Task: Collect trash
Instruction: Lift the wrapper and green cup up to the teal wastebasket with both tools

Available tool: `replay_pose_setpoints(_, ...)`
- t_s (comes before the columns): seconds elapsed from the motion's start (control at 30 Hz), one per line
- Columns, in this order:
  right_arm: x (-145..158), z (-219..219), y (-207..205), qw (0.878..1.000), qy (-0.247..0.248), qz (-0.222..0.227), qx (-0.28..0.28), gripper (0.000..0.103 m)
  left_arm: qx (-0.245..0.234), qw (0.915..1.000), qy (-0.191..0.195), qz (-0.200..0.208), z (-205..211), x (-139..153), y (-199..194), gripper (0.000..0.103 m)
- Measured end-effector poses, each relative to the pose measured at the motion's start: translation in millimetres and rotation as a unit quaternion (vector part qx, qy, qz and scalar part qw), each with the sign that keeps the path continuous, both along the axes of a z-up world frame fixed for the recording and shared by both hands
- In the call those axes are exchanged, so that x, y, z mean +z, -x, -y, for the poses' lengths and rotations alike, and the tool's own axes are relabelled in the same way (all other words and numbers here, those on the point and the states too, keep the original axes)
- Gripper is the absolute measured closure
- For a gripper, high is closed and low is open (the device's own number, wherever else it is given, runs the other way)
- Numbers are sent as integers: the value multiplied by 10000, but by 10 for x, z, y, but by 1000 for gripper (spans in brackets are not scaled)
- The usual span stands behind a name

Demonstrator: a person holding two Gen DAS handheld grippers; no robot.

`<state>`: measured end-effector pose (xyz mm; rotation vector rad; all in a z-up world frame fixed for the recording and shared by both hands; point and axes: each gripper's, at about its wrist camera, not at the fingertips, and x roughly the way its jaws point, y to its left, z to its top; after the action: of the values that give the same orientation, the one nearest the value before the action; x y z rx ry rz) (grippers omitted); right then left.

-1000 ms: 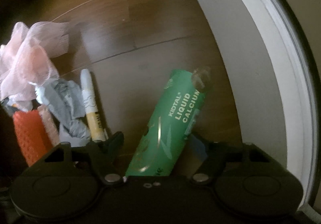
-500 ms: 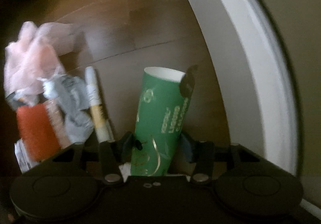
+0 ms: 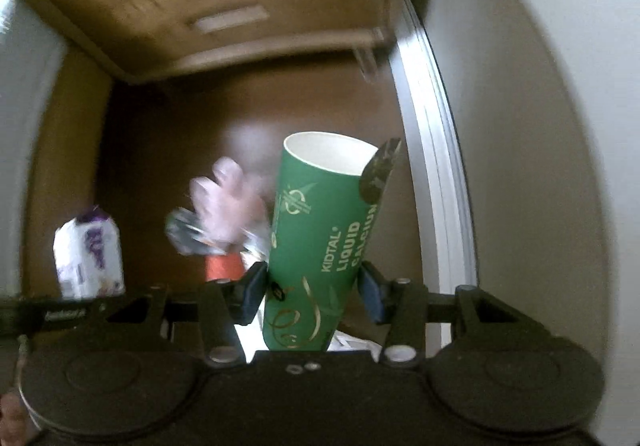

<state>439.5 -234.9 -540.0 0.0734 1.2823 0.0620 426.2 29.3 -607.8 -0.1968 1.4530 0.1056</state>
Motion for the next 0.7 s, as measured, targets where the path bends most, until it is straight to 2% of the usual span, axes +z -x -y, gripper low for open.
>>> replay_pose_setpoints(0.2,1254,-185,-202,9983,-187,380,397,55,21,9990,-37,439,16,1301,-303,60)
replay_pose_setpoints(0.4,2487,-389,-422,9891,-192,1247,760,55,-85,9934,-124,1140,68,2563,-544,60)
replay_pose_setpoints(0.57,3209,-434,-757,9812,-409,1636,936,55,18,9896,-179,1428,76,3396,-809,60)
replay_pose_setpoints(0.7,3789,-519,-1070,9732,-459,1994,1055,55,110,9818,-245,1879,72,4029,-957,60)
